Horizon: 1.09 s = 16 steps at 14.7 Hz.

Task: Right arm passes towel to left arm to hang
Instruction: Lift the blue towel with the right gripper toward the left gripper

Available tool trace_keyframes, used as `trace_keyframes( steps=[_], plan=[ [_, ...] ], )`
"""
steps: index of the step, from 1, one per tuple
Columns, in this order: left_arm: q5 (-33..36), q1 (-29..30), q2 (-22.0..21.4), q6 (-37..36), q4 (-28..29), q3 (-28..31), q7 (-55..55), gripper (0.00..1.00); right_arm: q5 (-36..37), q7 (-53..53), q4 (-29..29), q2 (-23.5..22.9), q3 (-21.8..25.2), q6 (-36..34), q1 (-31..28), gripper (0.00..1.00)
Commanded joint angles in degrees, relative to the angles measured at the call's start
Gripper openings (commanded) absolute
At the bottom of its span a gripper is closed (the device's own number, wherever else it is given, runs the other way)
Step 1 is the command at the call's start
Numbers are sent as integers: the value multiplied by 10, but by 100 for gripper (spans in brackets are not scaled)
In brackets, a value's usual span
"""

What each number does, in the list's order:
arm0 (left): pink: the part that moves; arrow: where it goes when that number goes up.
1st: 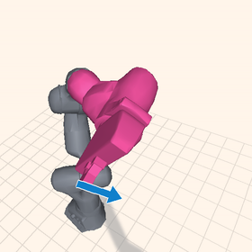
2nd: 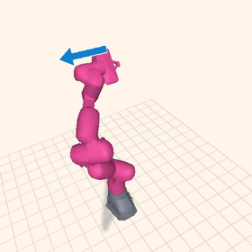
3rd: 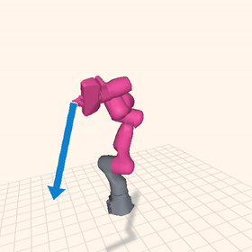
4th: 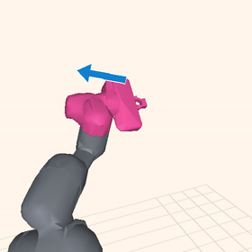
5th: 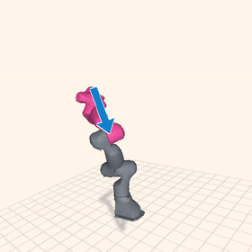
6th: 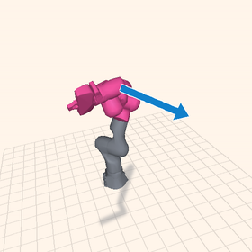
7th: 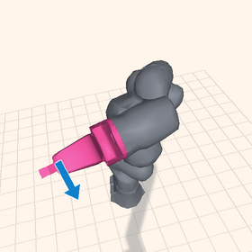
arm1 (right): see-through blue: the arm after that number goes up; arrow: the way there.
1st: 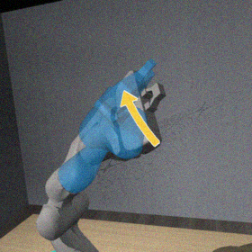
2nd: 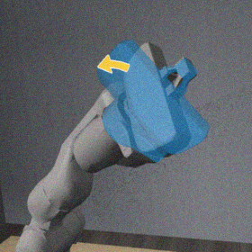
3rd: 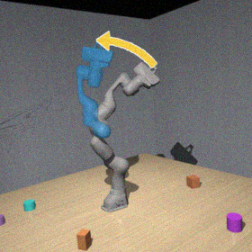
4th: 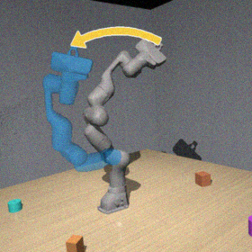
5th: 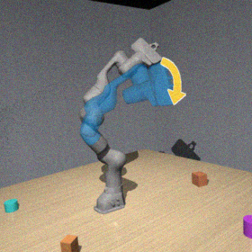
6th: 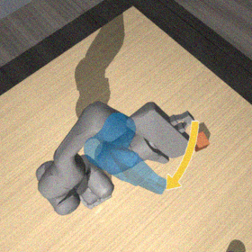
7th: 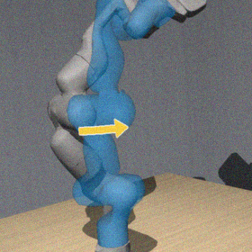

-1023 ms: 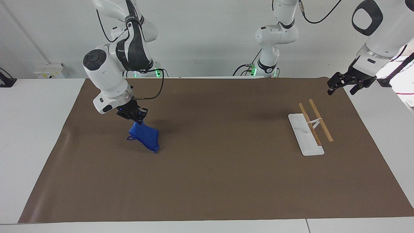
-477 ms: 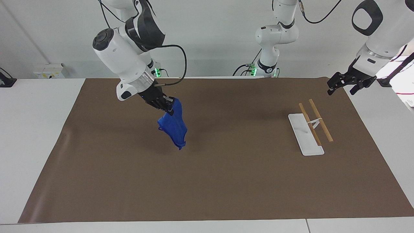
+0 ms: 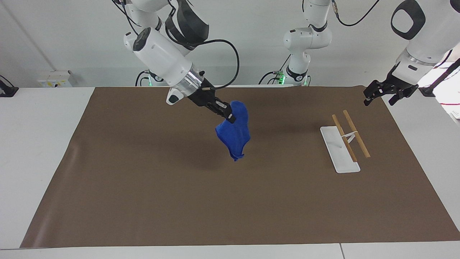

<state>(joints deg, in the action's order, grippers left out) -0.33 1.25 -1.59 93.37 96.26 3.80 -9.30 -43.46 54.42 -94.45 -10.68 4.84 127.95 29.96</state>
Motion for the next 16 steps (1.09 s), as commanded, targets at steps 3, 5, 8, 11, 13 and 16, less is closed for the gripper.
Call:
trace_keyframes(
  steps=[3, 5, 8, 11, 13, 16],
  plan=[
    [7, 12, -23, -50, 11, 1, -3, 100, -105, 108, -24, 2, 1, 120, 53, 0],
    [7, 6, -39, -57, 44, -5, -1, 100, -131, 148, -21, -6, 0, 172, 76, 0],
    [7, -41, -42, -50, 58, -6, 35, 100, -184, 170, -15, -36, 0, 264, 121, 0],
    [-24, -86, -42, -7, 80, -7, 178, 100, -247, 171, -9, -38, -1, 277, 123, 0],
    [-79, -111, -41, 40, 97, -7, 321, 100, -265, 172, -8, -38, -2, 279, 124, 0],
    [-155, -128, -39, 123, 122, -8, 506, 100, -263, 173, -8, -39, -3, 295, 131, 0]
  ],
)
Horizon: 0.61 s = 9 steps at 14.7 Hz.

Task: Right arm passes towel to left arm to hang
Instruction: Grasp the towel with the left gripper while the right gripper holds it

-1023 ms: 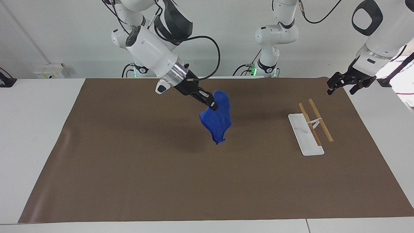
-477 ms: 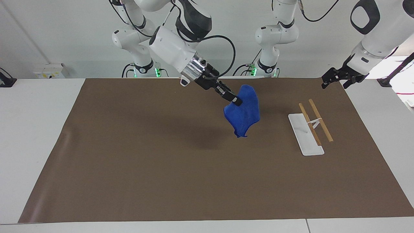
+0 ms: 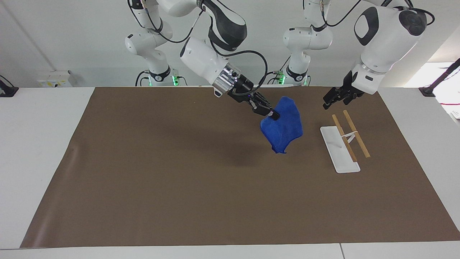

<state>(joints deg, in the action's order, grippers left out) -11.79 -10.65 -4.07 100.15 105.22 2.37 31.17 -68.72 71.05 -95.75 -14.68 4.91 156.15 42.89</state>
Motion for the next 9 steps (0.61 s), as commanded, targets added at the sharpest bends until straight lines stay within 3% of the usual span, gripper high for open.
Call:
trace_keyframes(
  steps=[1, 9],
  plan=[
    [-62, -14, -12, 79, 39, 6, 151, 100, -10, 7, 5, 1, -3, 14, 2, 0],
    [-124, -82, 36, 255, 80, 6, 461, 100, -5, 0, 3, 0, -3, 11, 2, 0]
  ],
)
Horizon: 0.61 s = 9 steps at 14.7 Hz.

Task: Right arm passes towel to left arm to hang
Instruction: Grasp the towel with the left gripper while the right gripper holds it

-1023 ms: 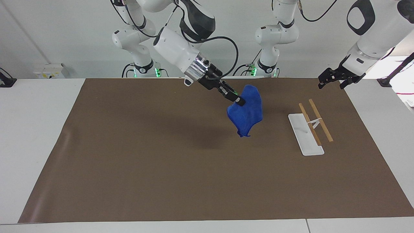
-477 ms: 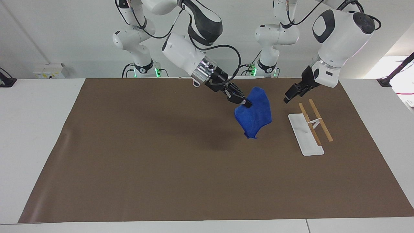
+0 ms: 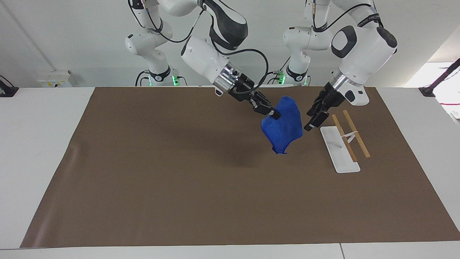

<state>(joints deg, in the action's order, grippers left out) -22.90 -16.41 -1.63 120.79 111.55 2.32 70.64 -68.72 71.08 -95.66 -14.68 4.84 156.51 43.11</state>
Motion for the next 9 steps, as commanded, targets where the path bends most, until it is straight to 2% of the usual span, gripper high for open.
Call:
trace_keyframes(
  steps=[1, 4, 5, 6, 7, 8, 9],
  plan=[
    [-13, -37, 22, 70, 17, 8, 101, 100, -5, -1, 1, 0, -3, 7, 0, 0],
    [-13, -57, 44, 117, 18, 8, 142, 100, -3, -2, -1, 0, -3, 9, 0, 0],
    [-13, -55, 46, 116, 17, 8, 142, 88, -3, -9, -2, 0, -3, 8, 0, 0],
    [-13, -52, 47, 116, 14, 8, 142, 54, -4, -15, -3, 0, -3, 7, 0, 0],
    [-13, -49, 47, 116, 12, 8, 142, 17, -4, -16, -3, 0, -3, 8, 0, 0],
    [-13, -48, 46, 117, 12, 8, 142, 0, -4, -16, -3, -1, -2, 8, -1, 0],
    [-13, -43, 46, 117, 10, 8, 141, 0, -4, -16, -3, 0, -2, 7, -1, 0]
  ],
)
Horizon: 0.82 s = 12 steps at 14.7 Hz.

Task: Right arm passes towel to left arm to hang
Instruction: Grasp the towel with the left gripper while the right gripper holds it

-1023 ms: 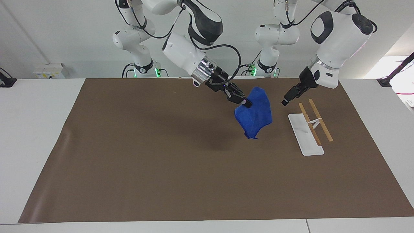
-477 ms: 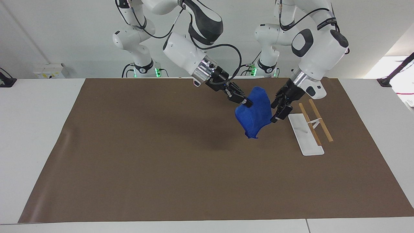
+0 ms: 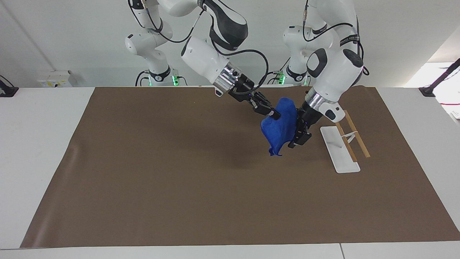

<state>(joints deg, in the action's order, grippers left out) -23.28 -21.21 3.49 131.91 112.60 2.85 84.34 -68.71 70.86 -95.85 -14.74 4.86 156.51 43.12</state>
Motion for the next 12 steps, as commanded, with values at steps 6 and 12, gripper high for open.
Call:
trace_keyframes(
  steps=[6, 12],
  plan=[
    [-10, 27, -10, 5, -19, 7, -1, 0, -4, -14, -1, 0, -2, 6, -8, 0],
    [21, 40, -23, 11, -19, 12, -34, 0, 29, -140, -36, 7, 3, 13, -13, 100]
  ],
)
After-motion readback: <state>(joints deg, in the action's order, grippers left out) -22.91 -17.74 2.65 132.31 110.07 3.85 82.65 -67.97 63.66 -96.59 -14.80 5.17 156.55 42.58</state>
